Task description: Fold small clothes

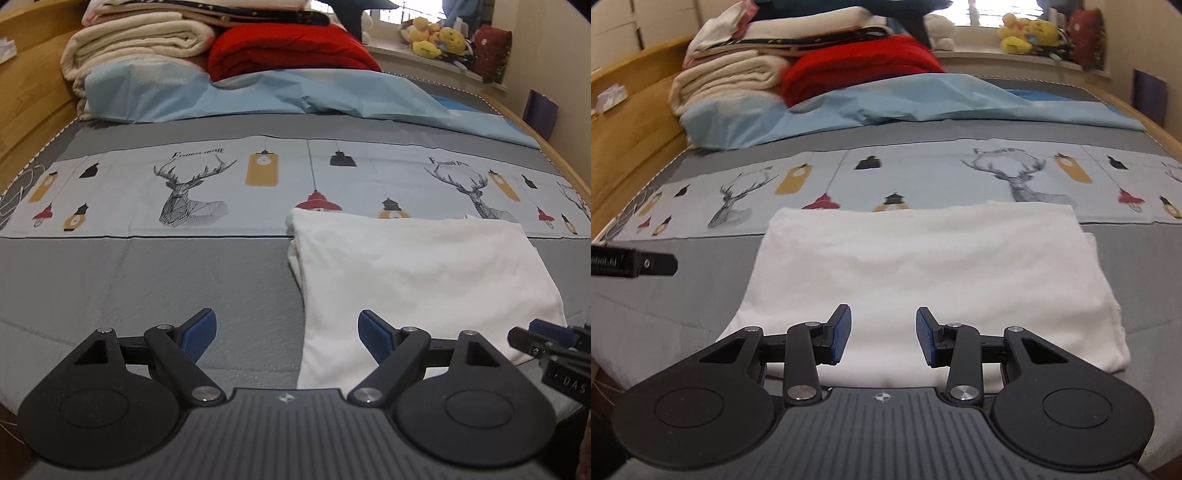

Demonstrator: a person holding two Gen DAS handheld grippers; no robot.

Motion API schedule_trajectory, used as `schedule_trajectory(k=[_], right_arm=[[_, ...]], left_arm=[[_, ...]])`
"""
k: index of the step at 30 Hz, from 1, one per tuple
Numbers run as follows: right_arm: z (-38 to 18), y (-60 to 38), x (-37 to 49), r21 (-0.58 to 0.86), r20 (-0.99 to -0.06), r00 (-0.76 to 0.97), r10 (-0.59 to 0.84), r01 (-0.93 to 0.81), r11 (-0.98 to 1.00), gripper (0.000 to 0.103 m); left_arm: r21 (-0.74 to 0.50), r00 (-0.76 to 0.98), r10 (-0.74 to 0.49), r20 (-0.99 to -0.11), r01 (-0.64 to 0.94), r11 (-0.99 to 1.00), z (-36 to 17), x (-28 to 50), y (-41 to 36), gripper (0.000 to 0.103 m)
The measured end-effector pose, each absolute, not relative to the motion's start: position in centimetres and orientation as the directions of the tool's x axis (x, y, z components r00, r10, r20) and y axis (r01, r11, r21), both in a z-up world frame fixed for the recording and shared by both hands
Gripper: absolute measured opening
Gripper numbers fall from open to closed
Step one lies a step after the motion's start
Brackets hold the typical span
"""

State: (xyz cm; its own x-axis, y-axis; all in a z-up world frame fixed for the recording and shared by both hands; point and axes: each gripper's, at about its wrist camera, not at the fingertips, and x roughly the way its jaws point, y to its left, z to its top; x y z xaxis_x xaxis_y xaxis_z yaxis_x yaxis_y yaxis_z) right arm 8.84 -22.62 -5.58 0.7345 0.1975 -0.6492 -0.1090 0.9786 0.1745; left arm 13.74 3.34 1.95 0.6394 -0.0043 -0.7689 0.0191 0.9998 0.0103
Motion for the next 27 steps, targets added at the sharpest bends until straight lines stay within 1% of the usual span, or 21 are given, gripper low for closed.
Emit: schedule_trajectory(k=[4, 7, 9, 10, 18, 25, 27], right_arm=[[-5.7, -21.6, 9.1, 0.201, -0.653, 0.723, 0.225, -0.122, 0.972, 0.039], [-5.9, -20.7, 9.3, 0.218, -0.651, 0.717, 0.248, -0.135, 0.966, 0.030], [-6.0, -19.9, 9.4, 0.219, -0.648, 0.717, 0.256, -0.147, 0.965, 0.022], [-6.0, -19.5, 9.4, 0.216, -0.647, 0.718, 0.258, -0.152, 0.964, 0.021], [-7.1, -16.3, 10.0, 0.184, -0.667, 0.693, 0.273, -0.202, 0.962, 0.021], [-8.7, -11.3, 10.0, 0.075, -0.685, 0.656, 0.317, -0.369, 0.926, 0.021], [-9.2, -10.0, 10.0, 0.057, -0.693, 0.639, 0.334, -0.413, 0.909, 0.023]], left_arm=[[0.009, 0.629, 0.002, -0.778, 0.008, 1.000, 1.8, 13.9, 3.8, 0.088], [0.016, 0.623, 0.007, -0.782, 0.009, 1.000, 1.7, 14.1, 4.0, 0.088], [0.022, 0.621, 0.011, -0.784, 0.009, 1.000, 1.6, 14.2, 4.2, 0.088], [0.023, 0.620, 0.013, -0.785, 0.008, 1.000, 1.5, 14.2, 4.3, 0.088], [-0.006, 0.607, 0.017, -0.794, -0.036, 0.999, 1.3, 14.5, 7.0, 0.088], [-0.025, 0.589, 0.039, -0.807, -0.101, 0.995, 1.1, 14.9, 10.0, 0.088], [-0.029, 0.584, 0.044, -0.811, -0.114, 0.993, 1.0, 14.9, 10.7, 0.088]])
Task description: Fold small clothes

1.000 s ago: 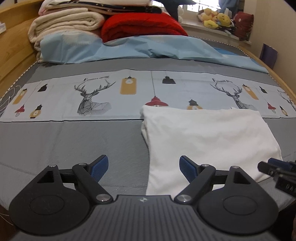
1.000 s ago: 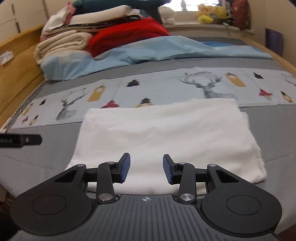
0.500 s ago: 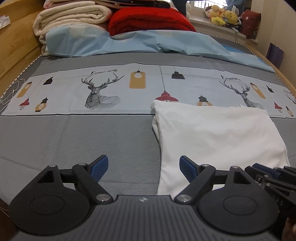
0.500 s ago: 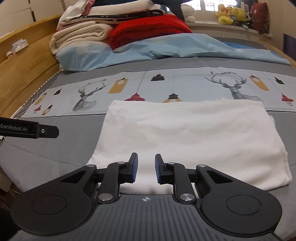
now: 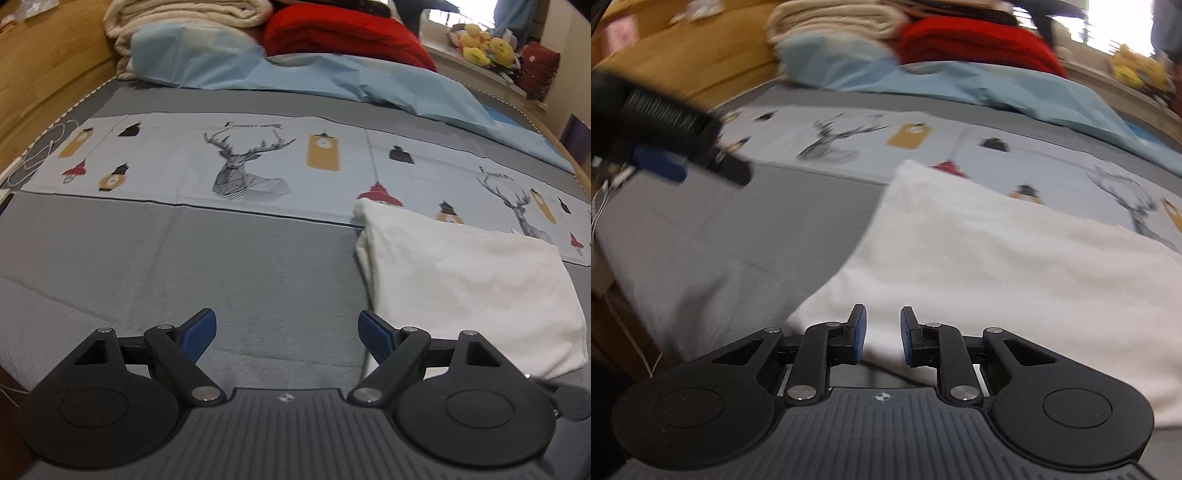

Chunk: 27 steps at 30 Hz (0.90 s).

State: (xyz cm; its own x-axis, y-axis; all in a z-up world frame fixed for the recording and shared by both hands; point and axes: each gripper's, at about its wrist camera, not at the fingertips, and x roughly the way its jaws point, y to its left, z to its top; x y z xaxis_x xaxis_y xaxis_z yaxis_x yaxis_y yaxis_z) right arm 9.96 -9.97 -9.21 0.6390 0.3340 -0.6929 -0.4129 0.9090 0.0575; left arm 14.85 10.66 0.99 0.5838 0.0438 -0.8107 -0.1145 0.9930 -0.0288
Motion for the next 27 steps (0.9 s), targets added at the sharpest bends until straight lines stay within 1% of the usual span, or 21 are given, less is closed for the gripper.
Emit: schedule_trajectory(k=[1, 3, 7, 9, 16, 17, 19, 20, 21, 23, 25, 27], right_arm=[[-9.6, -9.3, 10.0, 0.053, -0.702, 0.624, 0.342, -0.434, 0.899, 0.024], [-10.3, -8.0, 10.0, 0.046, -0.722, 0.595, 0.354, -0.469, 0.882, 0.033], [-11.4, -5.7, 9.9, 0.003, -0.738, 0.569, 0.363, -0.535, 0.845, 0.037], [-12.0, -4.8, 9.8, -0.023, -0.745, 0.559, 0.364, -0.567, 0.823, 0.042], [-13.8, -2.1, 9.6, -0.165, -0.755, 0.569, 0.326, -0.645, 0.746, 0.041], [-14.0, -1.8, 9.6, -0.185, -0.755, 0.574, 0.317, -0.650, 0.737, 0.041], [-14.3, -1.6, 9.8, -0.202, -0.752, 0.581, 0.311, -0.652, 0.730, 0.029], [-14.2, -1.6, 9.9, -0.203, -0.749, 0.585, 0.311, -0.649, 0.733, 0.017], [-13.9, -1.7, 10.0, -0.196, -0.745, 0.588, 0.316, -0.645, 0.739, 0.012], [-12.9, -2.3, 10.3, -0.157, -0.729, 0.595, 0.339, -0.627, 0.763, 0.010], [-11.3, -3.3, 10.1, -0.108, -0.694, 0.614, 0.375, -0.605, 0.789, 0.009], [-9.9, -4.2, 9.8, -0.095, -0.658, 0.638, 0.399, -0.597, 0.797, 0.009]], left_arm=[[-0.032, 0.582, 0.045, -0.812, -0.121, 0.992, 1.0, 14.9, 11.0, 0.088], [-0.038, 0.577, 0.045, -0.816, -0.131, 0.991, 0.9, 15.0, 11.5, 0.088], [-0.042, 0.569, 0.046, -0.821, -0.140, 0.989, 0.7, 15.0, 12.1, 0.088], [-0.047, 0.568, 0.043, -0.822, -0.143, 0.989, 0.6, 15.1, 12.3, 0.088], [-0.049, 0.562, 0.041, -0.826, -0.145, 0.988, 0.0, 15.9, 12.0, 0.088], [-0.054, 0.563, 0.037, -0.825, -0.144, 0.988, -0.1, 16.0, 12.0, 0.088], [-0.074, 0.559, 0.019, -0.829, -0.144, 0.987, -0.6, 16.5, 12.0, 0.088], [-0.092, 0.554, 0.001, -0.832, -0.140, 0.986, -0.9, 16.8, 12.0, 0.088], [-0.113, 0.555, -0.020, -0.832, -0.135, 0.984, -1.2, 17.1, 12.1, 0.088], [-0.188, 0.555, -0.089, -0.827, -0.123, 0.974, -1.9, 17.9, 12.4, 0.088], [-0.320, 0.541, -0.201, -0.817, -0.136, 0.937, -3.1, 19.0, 12.8, 0.088], [-0.455, 0.517, -0.320, -0.794, -0.156, 0.877, -4.4, 20.2, 13.0, 0.088]])
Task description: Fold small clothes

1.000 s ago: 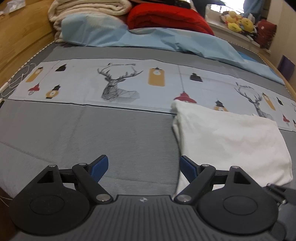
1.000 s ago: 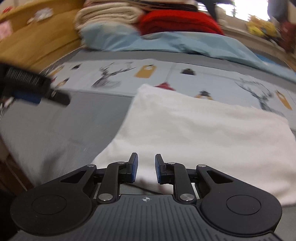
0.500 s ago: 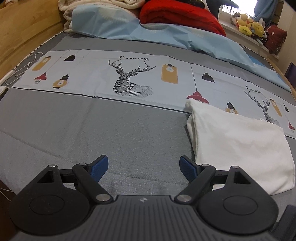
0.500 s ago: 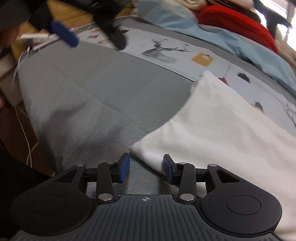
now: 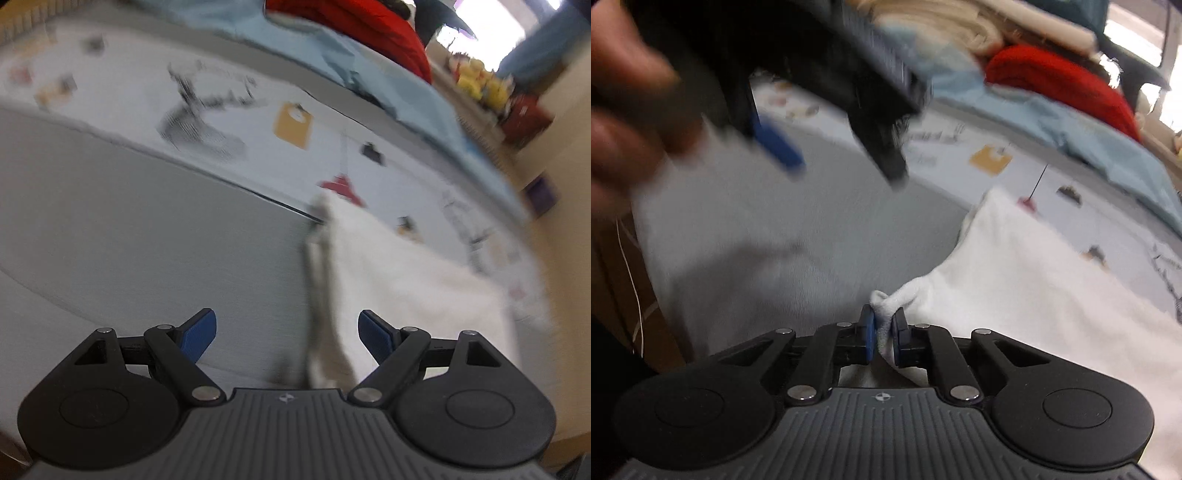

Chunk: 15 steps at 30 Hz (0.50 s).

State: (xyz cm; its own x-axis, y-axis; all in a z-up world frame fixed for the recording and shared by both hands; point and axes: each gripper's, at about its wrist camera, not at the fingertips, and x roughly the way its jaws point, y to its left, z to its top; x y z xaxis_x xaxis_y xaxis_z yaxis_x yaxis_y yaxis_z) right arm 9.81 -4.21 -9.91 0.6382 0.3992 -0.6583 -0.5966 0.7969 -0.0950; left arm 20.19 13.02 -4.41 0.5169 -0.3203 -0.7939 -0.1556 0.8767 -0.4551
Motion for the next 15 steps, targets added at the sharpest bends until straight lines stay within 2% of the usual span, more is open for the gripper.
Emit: schedule_trajectory(k=[5, 12, 14, 15], right_arm=[[-7.3, -6.7, 9.1, -0.047, -0.603, 0.666, 0.439, -0.580, 0.814, 0.008], [-5.4, -9.2, 8.5, 0.007, -0.574, 0.681, 0.456, -0.552, 0.834, 0.004], [-5.1, -9.9, 8.5, 0.023, -0.568, 0.682, 0.460, -0.546, 0.837, 0.004], [-4.9, -10.1, 8.4, 0.026, -0.568, 0.682, 0.461, -0.545, 0.838, 0.004]], left_arm=[[-0.579, 0.499, -0.455, -0.737, -0.120, 0.806, -5.4, 23.4, 11.0, 0.088], [-0.608, 0.356, -0.526, -0.772, -0.175, 0.774, -10.4, 28.6, 8.7, 0.088], [-0.625, 0.341, -0.547, -0.765, -0.183, 0.759, -11.5, 29.5, 8.1, 0.086], [-0.632, 0.340, -0.555, -0.759, -0.179, 0.754, -11.8, 29.9, 7.7, 0.081]])
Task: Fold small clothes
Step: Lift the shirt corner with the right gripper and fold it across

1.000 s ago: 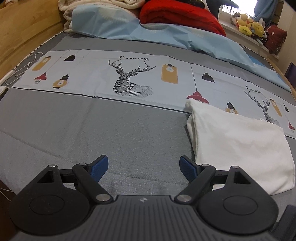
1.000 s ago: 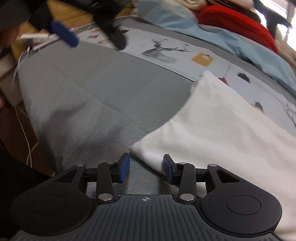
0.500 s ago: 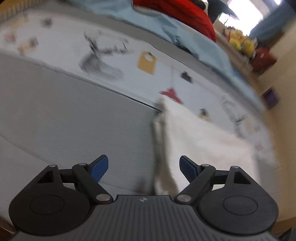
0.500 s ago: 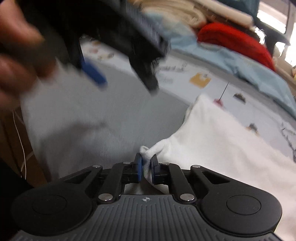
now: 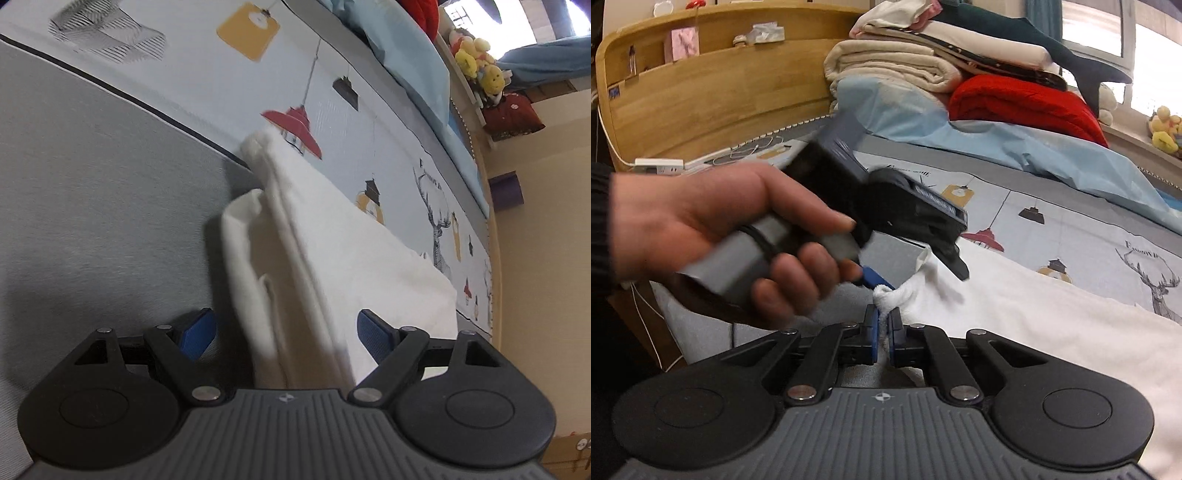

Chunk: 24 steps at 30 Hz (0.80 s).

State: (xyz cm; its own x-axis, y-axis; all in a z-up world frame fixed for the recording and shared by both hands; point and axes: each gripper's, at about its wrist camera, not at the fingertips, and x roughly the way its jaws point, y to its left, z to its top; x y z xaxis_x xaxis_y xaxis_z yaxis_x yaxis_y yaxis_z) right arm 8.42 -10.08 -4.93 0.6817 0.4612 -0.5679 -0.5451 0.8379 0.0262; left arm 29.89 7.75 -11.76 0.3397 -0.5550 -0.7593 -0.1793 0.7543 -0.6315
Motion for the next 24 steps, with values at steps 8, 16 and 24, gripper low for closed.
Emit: schedule_trajectory(k=[8, 16, 24], right_arm=[[-5.1, -9.7, 9.2, 0.078, -0.586, 0.654, 0.477, -0.541, 0.837, 0.004], [-3.2, -8.5, 8.9, 0.305, -0.448, 0.609, 0.655, -0.584, 0.752, 0.004], [-2.5, -12.9, 9.1, 0.411, -0.411, 0.647, 0.642, -0.497, 0.764, 0.004]], left_arm=[[-0.586, 0.407, -0.505, -0.761, -0.098, 0.804, -10.0, 28.9, 8.2, 0.013], [-0.560, 0.524, -0.437, -0.731, -0.095, 0.823, -4.9, 25.0, 12.9, 0.012], [-0.577, 0.533, -0.479, -0.698, -0.022, 0.816, -2.3, 26.5, 8.1, 0.012]])
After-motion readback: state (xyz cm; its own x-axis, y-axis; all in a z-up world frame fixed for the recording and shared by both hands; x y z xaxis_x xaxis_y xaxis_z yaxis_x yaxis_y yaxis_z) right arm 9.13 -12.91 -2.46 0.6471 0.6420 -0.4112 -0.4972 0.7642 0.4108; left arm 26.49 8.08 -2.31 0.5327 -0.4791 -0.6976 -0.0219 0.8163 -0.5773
